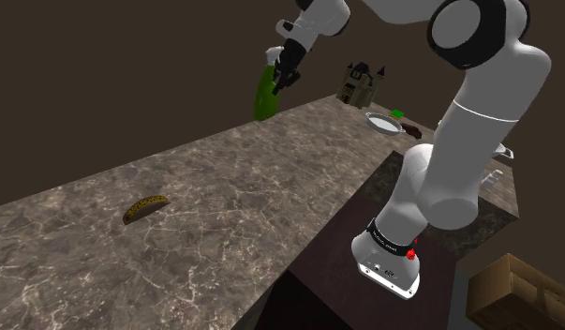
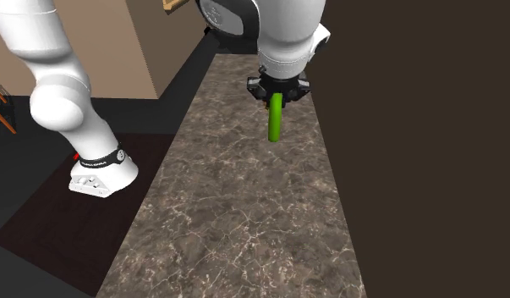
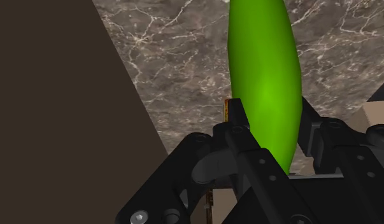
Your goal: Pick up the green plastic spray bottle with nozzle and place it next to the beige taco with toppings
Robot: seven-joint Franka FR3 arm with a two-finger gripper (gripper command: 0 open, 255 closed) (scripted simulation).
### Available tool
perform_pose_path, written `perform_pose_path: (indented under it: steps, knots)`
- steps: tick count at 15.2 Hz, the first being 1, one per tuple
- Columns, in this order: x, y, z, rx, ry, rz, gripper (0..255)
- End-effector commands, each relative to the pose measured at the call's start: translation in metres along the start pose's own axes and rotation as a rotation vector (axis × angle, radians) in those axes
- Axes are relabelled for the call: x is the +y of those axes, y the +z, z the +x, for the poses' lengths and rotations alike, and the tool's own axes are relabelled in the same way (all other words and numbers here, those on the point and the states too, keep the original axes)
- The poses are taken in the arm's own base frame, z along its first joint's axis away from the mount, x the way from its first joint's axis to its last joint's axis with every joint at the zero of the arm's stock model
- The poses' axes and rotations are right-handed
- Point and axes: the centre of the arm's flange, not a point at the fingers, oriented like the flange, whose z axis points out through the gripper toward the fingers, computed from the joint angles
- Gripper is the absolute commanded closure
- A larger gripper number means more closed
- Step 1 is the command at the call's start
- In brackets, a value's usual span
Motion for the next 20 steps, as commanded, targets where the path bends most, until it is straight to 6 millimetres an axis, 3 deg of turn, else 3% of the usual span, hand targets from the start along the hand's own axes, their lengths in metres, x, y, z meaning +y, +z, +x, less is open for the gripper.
perform_pose_path:
  steps: [1,20]
  knots:
    - [-0.009,0.006,0.023,0.000,0.001,-0.001,255]
    - [-0.075,0.081,0.253,0.000,0.001,-0.001,255]
